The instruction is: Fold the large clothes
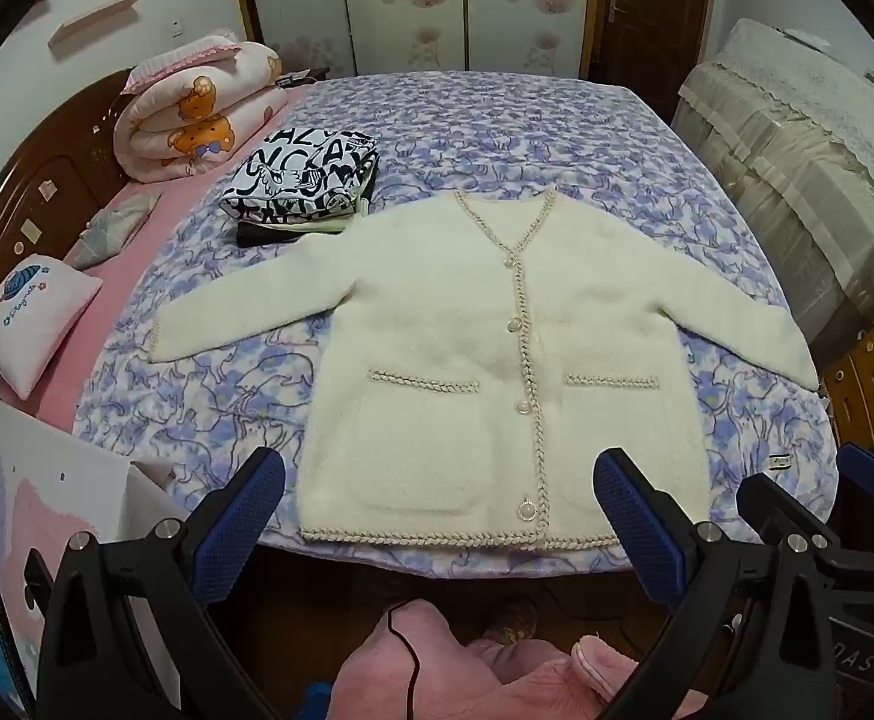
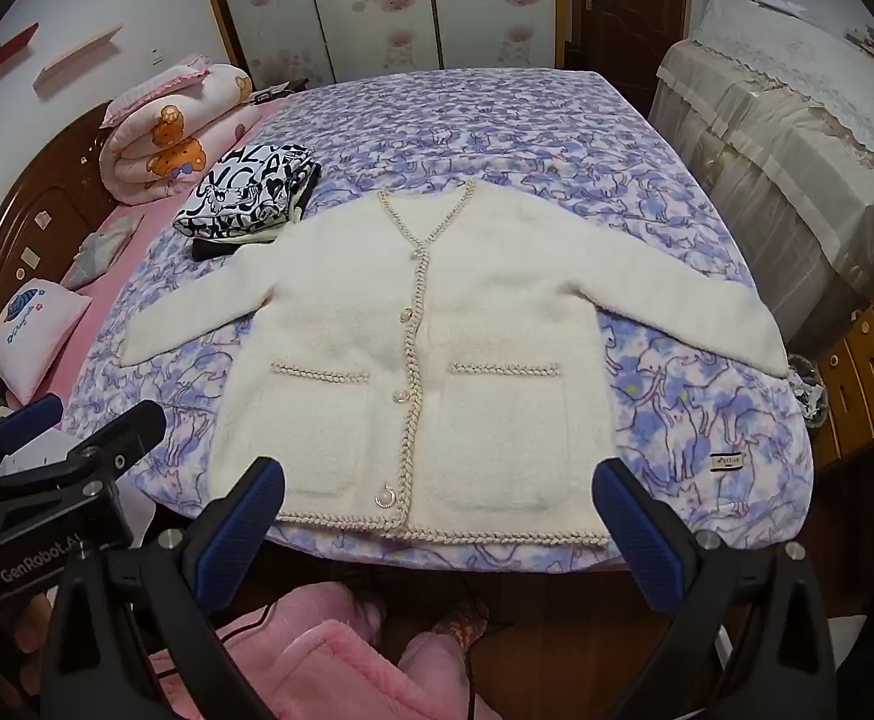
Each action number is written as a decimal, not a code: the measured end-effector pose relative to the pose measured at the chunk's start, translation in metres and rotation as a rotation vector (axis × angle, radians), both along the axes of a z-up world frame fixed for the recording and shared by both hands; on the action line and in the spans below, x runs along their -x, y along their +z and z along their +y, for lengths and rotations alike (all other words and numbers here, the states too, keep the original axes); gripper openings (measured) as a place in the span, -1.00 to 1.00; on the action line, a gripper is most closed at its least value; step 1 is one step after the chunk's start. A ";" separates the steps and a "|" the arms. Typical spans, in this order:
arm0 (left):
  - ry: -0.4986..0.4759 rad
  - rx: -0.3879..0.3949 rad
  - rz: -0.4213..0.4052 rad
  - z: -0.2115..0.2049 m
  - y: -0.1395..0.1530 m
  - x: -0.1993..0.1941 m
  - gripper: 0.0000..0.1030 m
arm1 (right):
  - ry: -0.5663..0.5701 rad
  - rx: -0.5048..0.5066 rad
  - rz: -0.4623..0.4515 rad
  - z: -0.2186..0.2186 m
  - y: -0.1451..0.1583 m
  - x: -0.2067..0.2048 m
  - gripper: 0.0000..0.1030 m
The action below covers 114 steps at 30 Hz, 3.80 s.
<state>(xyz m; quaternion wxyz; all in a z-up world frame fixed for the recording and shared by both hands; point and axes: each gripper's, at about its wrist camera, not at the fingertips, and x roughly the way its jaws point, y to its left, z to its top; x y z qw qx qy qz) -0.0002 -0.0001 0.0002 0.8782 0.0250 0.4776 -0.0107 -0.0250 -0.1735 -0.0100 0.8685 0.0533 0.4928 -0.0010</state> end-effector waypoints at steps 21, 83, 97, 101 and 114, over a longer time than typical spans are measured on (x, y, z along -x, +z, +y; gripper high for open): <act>0.000 0.005 0.000 0.000 0.000 0.000 0.98 | 0.000 0.005 -0.001 0.001 0.001 0.002 1.00; 0.021 -0.019 0.197 0.076 -0.043 -0.098 0.98 | 0.016 -0.001 0.110 0.063 -0.032 -0.097 1.00; 0.138 0.215 0.445 0.282 -0.157 -0.227 0.98 | 0.025 0.059 0.205 0.224 -0.090 -0.206 0.99; 0.293 0.311 0.495 0.352 -0.208 -0.255 0.98 | 0.044 0.075 0.242 0.267 -0.111 -0.234 0.99; 0.819 0.487 0.386 0.532 -0.346 -0.319 0.88 | 0.215 0.122 0.410 0.373 -0.202 -0.294 0.99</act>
